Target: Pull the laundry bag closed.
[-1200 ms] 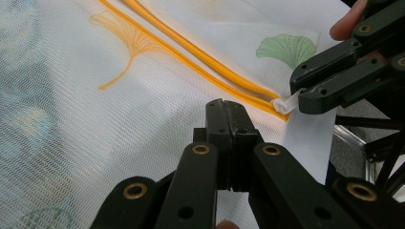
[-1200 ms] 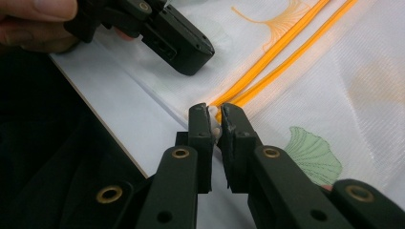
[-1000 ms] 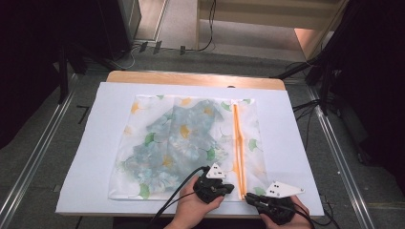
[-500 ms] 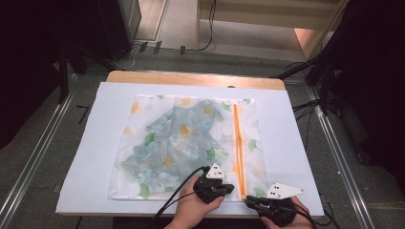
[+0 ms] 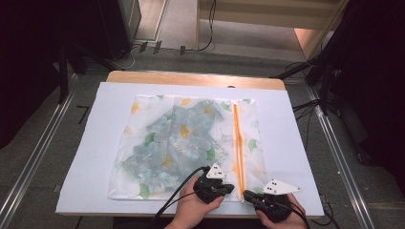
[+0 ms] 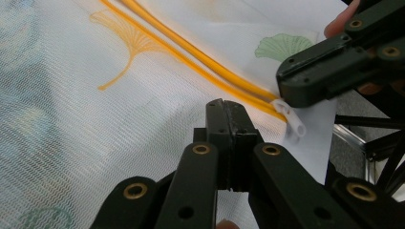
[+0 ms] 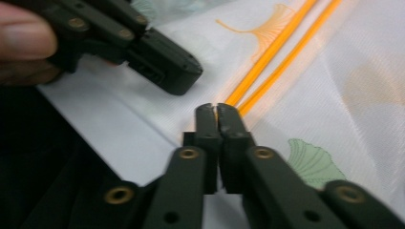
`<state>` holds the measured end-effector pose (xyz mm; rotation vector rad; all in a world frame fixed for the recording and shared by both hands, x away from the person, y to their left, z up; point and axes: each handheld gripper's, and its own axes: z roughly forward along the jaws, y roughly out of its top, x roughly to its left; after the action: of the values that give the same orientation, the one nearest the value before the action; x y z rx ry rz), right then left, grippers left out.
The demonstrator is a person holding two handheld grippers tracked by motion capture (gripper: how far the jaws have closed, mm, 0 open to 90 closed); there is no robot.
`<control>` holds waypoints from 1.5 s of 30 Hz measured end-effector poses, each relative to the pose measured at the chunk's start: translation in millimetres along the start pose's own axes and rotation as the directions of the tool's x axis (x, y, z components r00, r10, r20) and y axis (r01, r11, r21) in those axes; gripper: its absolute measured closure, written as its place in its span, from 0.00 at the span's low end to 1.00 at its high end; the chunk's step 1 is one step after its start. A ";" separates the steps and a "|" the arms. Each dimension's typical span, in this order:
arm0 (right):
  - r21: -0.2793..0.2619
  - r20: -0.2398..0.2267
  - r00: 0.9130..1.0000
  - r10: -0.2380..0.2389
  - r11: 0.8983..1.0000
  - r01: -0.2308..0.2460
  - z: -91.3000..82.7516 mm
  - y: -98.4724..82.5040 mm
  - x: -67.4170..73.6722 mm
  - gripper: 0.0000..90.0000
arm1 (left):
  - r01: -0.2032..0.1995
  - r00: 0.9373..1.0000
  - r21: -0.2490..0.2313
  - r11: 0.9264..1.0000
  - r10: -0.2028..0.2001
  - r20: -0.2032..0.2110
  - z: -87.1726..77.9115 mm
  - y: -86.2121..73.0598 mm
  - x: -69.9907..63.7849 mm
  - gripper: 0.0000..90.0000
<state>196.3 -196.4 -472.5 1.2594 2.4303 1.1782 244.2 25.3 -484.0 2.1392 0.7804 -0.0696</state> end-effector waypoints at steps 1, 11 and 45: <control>0.013 0.010 1.000 0.008 1.000 -0.008 3.1 1.0 -0.1 1.00 | -0.005 1.000 -0.001 1.000 0.005 -0.003 0.0 -0.2 -0.1 1.00; 0.033 0.007 1.000 0.030 0.999 -0.031 4.6 -1.6 -4.9 1.00 | 0.011 1.000 -0.023 1.000 -0.010 0.030 -3.1 -0.8 -8.4 1.00; -0.100 -0.050 0.998 -0.038 0.994 0.033 -13.3 -6.3 0.1 0.88 | 0.025 0.999 -0.001 1.000 -0.025 0.027 2.4 -4.1 -7.8 1.00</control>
<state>186.2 -206.1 -467.9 1.1674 2.3869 1.3191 236.2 21.5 -486.0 2.1236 0.7912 -0.1104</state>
